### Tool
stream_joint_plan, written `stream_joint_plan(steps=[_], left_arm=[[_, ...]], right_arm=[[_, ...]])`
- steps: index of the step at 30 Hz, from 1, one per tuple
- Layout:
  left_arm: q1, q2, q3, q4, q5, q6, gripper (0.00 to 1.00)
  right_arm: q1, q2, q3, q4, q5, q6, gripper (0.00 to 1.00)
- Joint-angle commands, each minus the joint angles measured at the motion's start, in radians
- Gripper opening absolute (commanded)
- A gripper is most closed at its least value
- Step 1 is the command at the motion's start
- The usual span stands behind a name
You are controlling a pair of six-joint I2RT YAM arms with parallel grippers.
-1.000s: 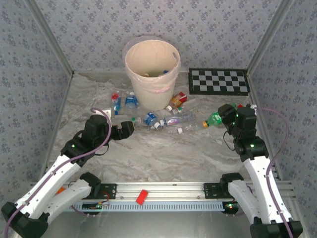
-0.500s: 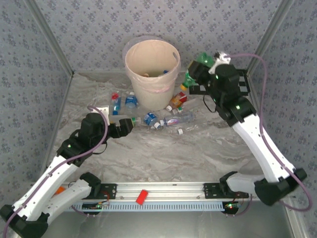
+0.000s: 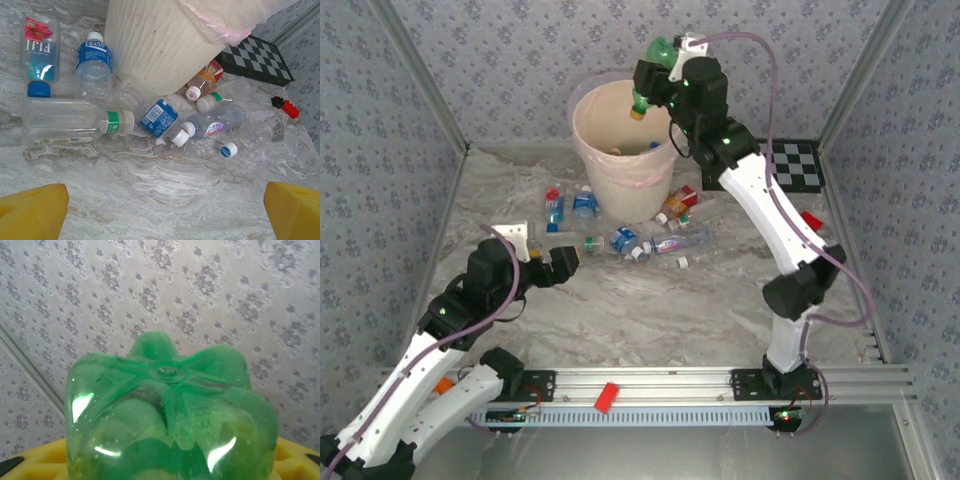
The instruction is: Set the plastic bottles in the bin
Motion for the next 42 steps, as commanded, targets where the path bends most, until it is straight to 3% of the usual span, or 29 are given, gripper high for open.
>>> stream_joint_plan(steps=[1, 5, 21, 24, 26, 27, 42], left_arm=[[-0.007, -0.028, 0.028, -0.038, -0.023, 0.002, 1.00], [-0.007, -0.052, 0.028, -0.058, -0.030, 0.001, 1.00], [-0.008, -0.098, 0.028, -0.114, -0.049, 0.005, 1.00], [-0.008, -0.096, 0.028, -0.110, -0.048, 0.005, 1.00], [-0.007, -0.095, 0.029, -0.110, -0.047, 0.005, 1.00], [-0.007, -0.095, 0.028, -0.110, -0.046, 0.004, 1.00], [-0.007, -0.099, 0.029, -0.115, -0.046, 0.002, 1.00]], right_arm=[[0.002, 0.106, 0.187, -0.090, -0.012, -0.043, 0.55], [0.008, 0.217, 0.322, -0.110, -0.004, -0.057, 0.54], [0.018, 0.320, 0.362, -0.031, 0.031, -0.146, 0.55], [0.023, 0.316, 0.362, -0.035, 0.041, -0.167, 0.62], [0.026, 0.312, 0.361, -0.038, 0.047, -0.178, 0.78], [0.029, 0.309, 0.361, -0.040, 0.052, -0.181, 1.00], [0.038, 0.286, 0.336, -0.044, 0.073, -0.194, 0.99]])
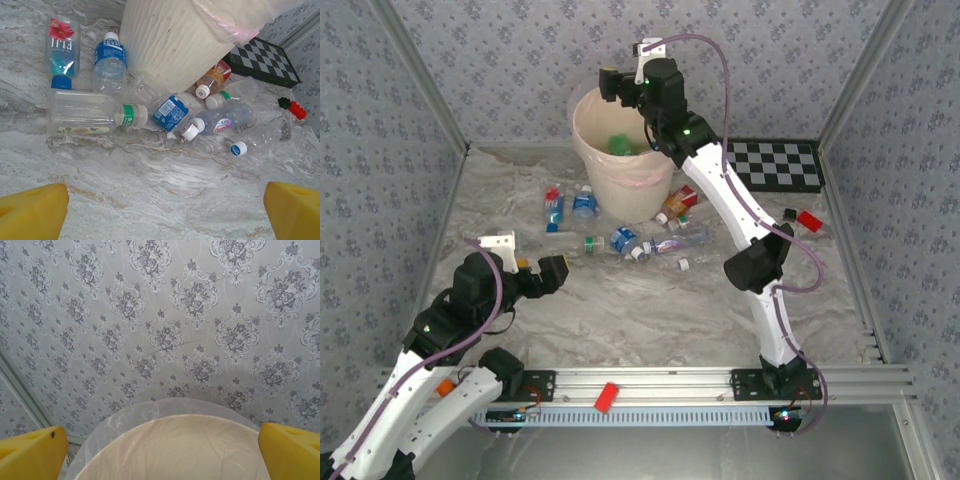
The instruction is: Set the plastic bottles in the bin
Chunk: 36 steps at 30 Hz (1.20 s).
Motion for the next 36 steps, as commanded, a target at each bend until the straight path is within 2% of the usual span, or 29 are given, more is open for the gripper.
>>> stream_joint_plan(steps=[1, 12, 19, 24, 30, 36], left_arm=[[-0.006, -0.008, 0.027, -0.012, -0.009, 0.001, 1.00], [-0.008, -0.007, 0.023, -0.017, -0.006, 0.005, 1.00], [-0.007, 0.034, 0.010, -0.004, 0.006, -0.013, 1.00], [-0.003, 0.075, -0.011, 0.033, 0.010, -0.062, 1.00], [0.006, 0.168, -0.004, 0.084, 0.012, -0.138, 1.00], [0.052, 0.270, 0.003, 0.109, 0.014, -0.248, 1.00]], right_arm=[[0.008, -0.035, 0.008, 0.014, 0.019, -0.020, 1.00], [0.009, -0.078, -0.026, -0.013, 0.034, -0.010, 0.99], [0.016, -0.219, -0.162, -0.069, 0.054, 0.035, 1.00], [0.017, -0.401, -0.413, -0.048, 0.063, 0.079, 1.00], [0.010, -0.673, -0.808, 0.075, 0.057, 0.086, 0.99], [-0.016, -0.947, -1.150, 0.123, 0.044, 0.118, 1.00]])
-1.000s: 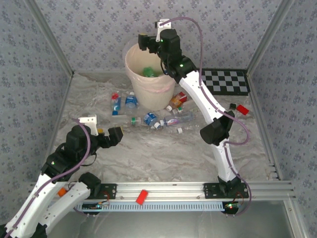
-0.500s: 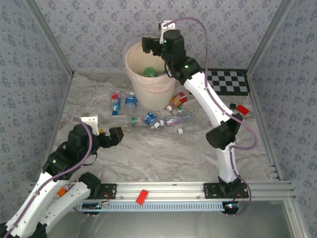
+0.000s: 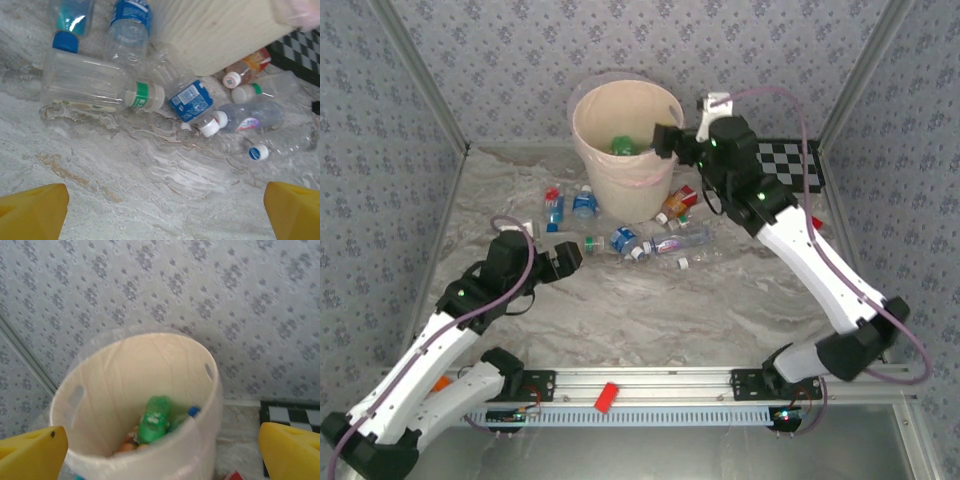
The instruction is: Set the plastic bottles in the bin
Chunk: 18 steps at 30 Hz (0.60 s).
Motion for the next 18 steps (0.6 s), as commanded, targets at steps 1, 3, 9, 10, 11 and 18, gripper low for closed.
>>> stream_joint_plan(steps=[1, 3, 9, 10, 11, 18], left_arm=[[0.029, 0.042, 0.015, 0.036, 0.010, -0.096, 0.99], [0.046, 0.072, 0.023, 0.034, 0.005, -0.134, 0.99], [0.067, 0.148, 0.040, 0.052, -0.028, -0.205, 0.99], [0.068, 0.160, 0.039, 0.060, -0.029, -0.212, 0.99], [0.071, 0.173, 0.036, 0.072, -0.032, -0.223, 0.99], [0.105, 0.279, 0.024, 0.146, -0.050, -0.313, 1.00]], right_arm=[[-0.021, -0.137, -0.157, 0.057, -0.009, 0.034, 1.00], [-0.037, -0.224, -0.258, 0.064, -0.034, 0.044, 0.99], [-0.084, -0.419, -0.508, 0.051, -0.126, 0.071, 1.00], [-0.088, -0.441, -0.534, 0.054, -0.139, 0.069, 0.99], [-0.091, -0.467, -0.564, 0.056, -0.146, 0.067, 0.99], [-0.093, -0.614, -0.705, 0.039, -0.251, 0.102, 0.99]])
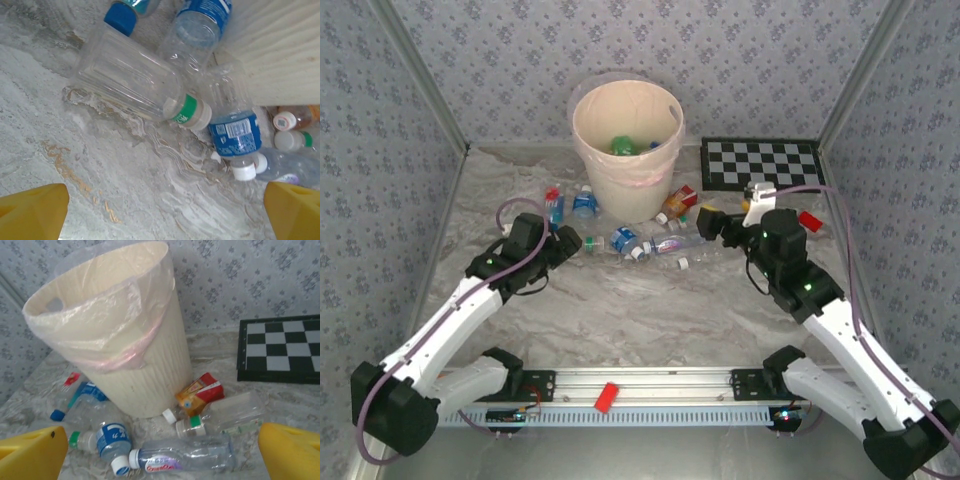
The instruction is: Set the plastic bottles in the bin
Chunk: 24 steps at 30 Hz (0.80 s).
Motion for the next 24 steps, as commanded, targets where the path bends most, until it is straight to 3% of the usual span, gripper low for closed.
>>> stream_joint_plan(steps=[1, 9, 13, 24], left_arm=[[0.020, 0.043, 0.019, 0.080, -0.020, -0.083, 1.00], [0.070, 0.195, 0.035, 0.207, -0.016, -0.259, 0.99], [0.086, 0.273, 0.049, 0.244, -0.055, -0.334, 0.94], [0.152, 0.443, 0.094, 0.270, -0.030, -0.417, 0.87]], right_arm=[[-0.001, -0.060, -0.033, 0.000, -0.089, 0.032, 1.00], [0.019, -0.117, -0.071, -0.024, -0.174, 0.023, 1.00], [0.038, -0.122, -0.082, -0.039, -0.178, 0.025, 1.00], [0.060, -0.137, -0.085, -0.051, -0.146, 0.023, 0.99]])
